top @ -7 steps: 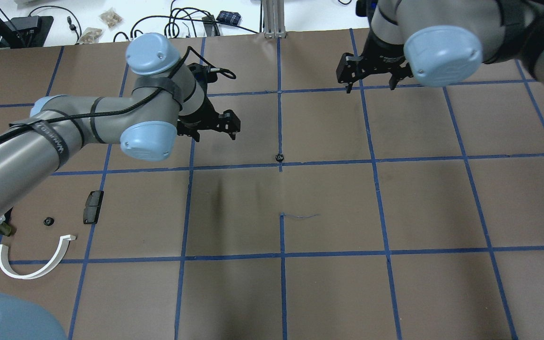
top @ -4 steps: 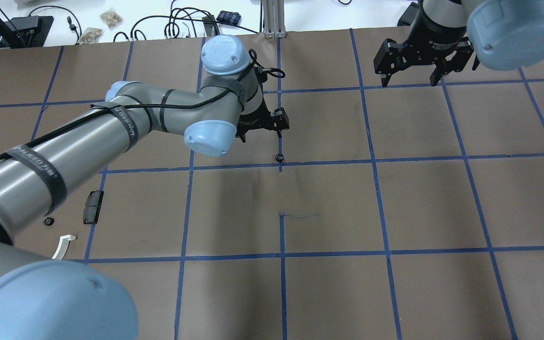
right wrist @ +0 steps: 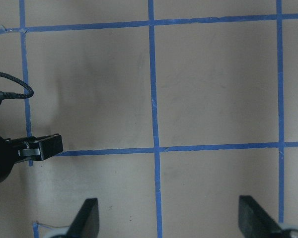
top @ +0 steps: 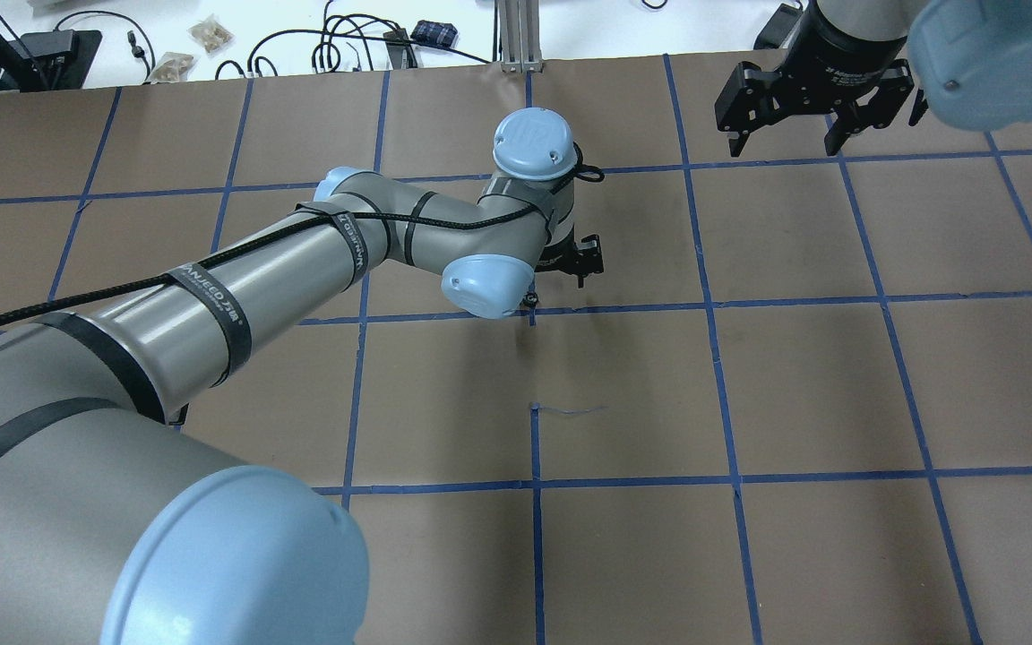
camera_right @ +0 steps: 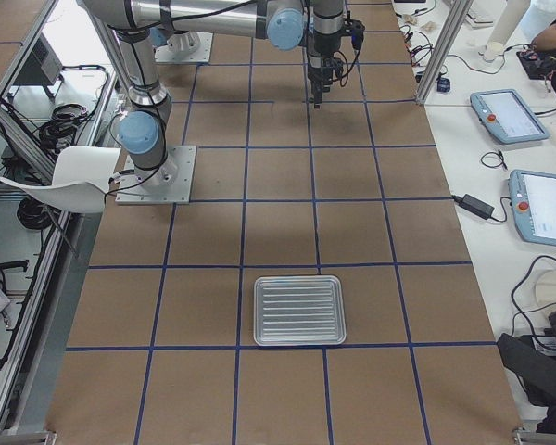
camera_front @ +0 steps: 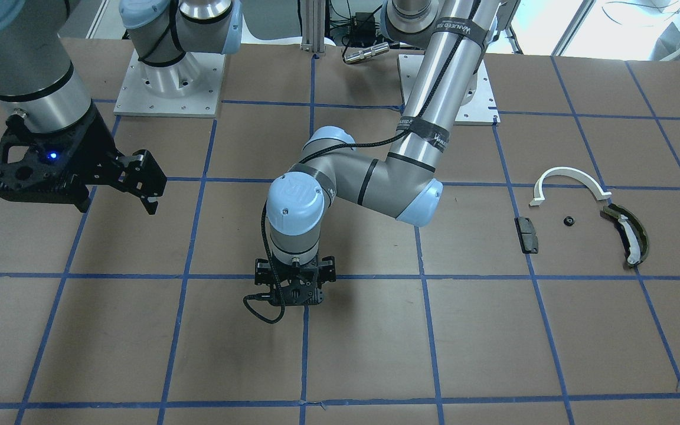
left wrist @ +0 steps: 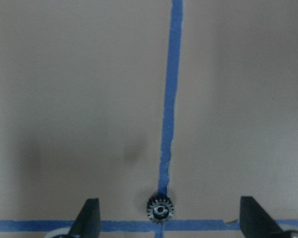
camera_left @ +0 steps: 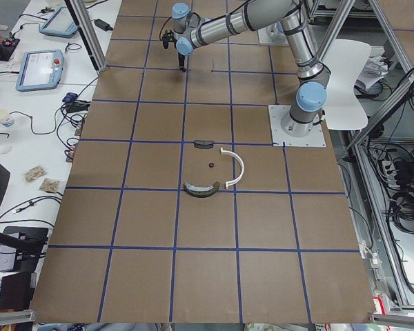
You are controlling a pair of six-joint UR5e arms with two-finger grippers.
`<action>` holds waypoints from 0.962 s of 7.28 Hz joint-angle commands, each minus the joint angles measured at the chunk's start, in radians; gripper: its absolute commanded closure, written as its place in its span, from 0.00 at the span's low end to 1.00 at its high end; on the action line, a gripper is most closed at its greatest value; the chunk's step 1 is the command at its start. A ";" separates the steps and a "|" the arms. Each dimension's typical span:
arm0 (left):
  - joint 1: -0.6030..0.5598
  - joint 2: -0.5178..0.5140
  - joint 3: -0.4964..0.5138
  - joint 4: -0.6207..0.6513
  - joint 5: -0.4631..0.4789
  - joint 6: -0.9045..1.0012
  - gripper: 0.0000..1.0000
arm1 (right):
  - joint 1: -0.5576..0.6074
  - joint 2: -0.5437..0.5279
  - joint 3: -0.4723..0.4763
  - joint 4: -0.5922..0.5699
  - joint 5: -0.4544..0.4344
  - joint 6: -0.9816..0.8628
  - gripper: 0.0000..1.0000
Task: Place bearing gear from tray to pile
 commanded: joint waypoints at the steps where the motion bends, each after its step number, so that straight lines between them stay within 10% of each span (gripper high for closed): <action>1: 0.005 0.019 -0.017 -0.012 0.005 0.039 0.02 | 0.000 0.006 -0.010 0.024 -0.004 0.004 0.00; 5: 0.005 0.009 -0.037 -0.030 0.016 0.039 0.18 | 0.000 -0.006 -0.004 0.017 0.011 -0.008 0.00; 7: 0.008 0.007 -0.036 -0.030 0.034 0.048 0.45 | -0.001 0.012 0.001 0.016 0.007 0.004 0.00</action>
